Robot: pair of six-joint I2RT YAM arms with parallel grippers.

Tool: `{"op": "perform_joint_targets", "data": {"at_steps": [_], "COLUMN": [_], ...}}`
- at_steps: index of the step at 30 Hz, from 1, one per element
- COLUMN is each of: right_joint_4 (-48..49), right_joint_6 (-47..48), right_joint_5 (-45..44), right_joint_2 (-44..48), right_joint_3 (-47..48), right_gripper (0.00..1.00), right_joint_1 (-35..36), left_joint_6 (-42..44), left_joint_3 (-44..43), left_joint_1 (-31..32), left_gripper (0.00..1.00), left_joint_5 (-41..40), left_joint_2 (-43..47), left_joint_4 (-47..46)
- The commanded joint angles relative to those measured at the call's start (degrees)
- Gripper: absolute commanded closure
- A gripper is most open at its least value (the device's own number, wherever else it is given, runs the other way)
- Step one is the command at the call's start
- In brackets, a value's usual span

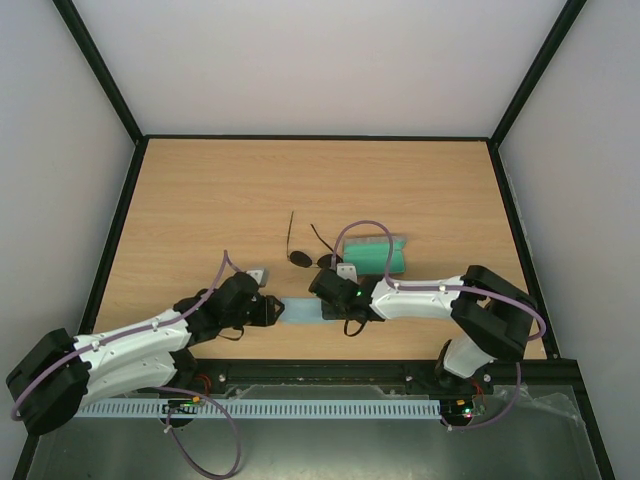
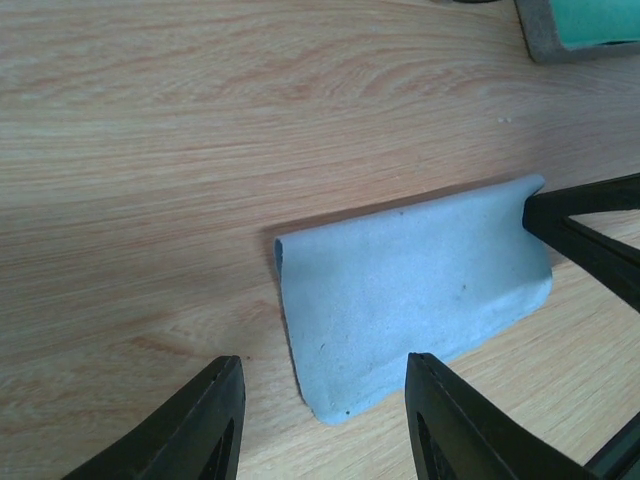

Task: Organize the sunglasses
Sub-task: Fold the glasses cleaning cloth at the center of the board.

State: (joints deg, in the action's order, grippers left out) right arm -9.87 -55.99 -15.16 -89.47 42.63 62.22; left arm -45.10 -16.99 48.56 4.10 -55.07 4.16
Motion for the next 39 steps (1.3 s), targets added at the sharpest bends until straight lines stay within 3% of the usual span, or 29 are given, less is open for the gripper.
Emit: {"op": "perform_joint_targets", "data": {"at_steps": [1,16,19,32,39], "right_joint_4": [-8.3,-9.56,-9.55,-7.94,-6.85], "right_joint_6": [-0.54,1.24,1.36,2.21,2.89], "right_joint_5": [-2.47,-4.32,-4.73,-4.23,-4.02], "right_joint_2": [0.04,4.03,4.1,4.86,6.16], "right_joint_3": [-1.1,-0.83,-0.93,-2.17,-3.48], "right_gripper": [0.99,0.99,0.99,0.99,0.99], "right_joint_1": [0.36,0.41,0.38,0.41,0.36], "left_joint_6": [-0.38,-2.55,-2.32,-4.03,-5.43], "left_joint_3": [1.49,1.33,-0.01,-9.57,-10.58], "left_joint_1": [-0.34,0.5,1.19,9.47,10.99], "left_gripper": [0.53,0.53,0.57,0.6,0.67], "left_joint_5": [2.05,5.13,4.64,-10.1,-12.36], "left_joint_2": [1.19,-3.74,-6.98,-17.53,-22.17], "left_joint_4": [-0.07,-5.96,-6.78,1.83,2.31]}}
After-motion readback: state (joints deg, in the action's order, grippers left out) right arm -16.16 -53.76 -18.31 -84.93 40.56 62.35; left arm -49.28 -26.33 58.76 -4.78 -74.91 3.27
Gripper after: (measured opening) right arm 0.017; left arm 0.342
